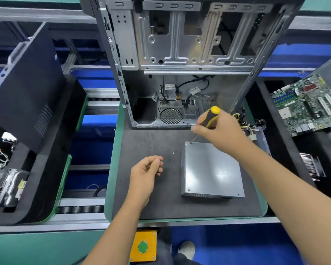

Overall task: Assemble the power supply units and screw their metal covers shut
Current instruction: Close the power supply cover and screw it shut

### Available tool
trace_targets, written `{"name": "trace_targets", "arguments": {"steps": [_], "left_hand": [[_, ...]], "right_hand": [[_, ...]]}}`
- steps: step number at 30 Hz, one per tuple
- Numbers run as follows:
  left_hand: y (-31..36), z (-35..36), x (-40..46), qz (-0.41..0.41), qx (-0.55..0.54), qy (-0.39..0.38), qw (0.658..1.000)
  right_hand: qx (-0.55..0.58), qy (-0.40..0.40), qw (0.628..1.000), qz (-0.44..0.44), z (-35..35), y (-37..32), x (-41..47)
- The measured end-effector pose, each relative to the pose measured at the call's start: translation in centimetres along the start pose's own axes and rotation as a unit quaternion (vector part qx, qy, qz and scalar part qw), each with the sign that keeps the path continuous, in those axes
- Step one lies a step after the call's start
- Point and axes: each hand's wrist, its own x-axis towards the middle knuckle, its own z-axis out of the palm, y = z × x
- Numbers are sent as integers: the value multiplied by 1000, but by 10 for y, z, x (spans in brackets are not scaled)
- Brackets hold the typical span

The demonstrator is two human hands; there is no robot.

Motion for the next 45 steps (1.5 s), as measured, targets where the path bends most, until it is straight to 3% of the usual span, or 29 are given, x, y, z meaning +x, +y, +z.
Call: {"name": "trace_targets", "arguments": {"steps": [3, 5, 8, 11, 23, 30, 40, 42, 45], "left_hand": [[7, 11, -2, -20, -60, -4, 998], [13, 17, -4, -45, -111, -21, 993], [19, 26, -8, -79, -201, -49, 975], [23, 36, -12, -84, -238, -75, 965], [21, 42, -20, -43, -179, -109, 977], [21, 43, -25, -39, -156, -94, 982], [15, 43, -31, 1, -91, -71, 993], [16, 42, -35, 29, -52, -85, 995], [14, 38, -46, 127, 91, -116, 981]], "right_hand": [[5, 23, 1000, 12, 1, 12, 1], [120, 115, 985, 53, -1, 22, -2], [377, 201, 890, 162, 0, 38, -19], [454, 162, 847, 223, 20, 52, -44], [538, 124, 793, 258, 48, 50, -72], [518, 126, 808, 252, 47, 46, -73], [386, 145, 894, 177, 39, 34, -83], [362, 144, 906, 167, 35, 33, -86], [319, 138, 928, 136, 29, 34, -94]]}}
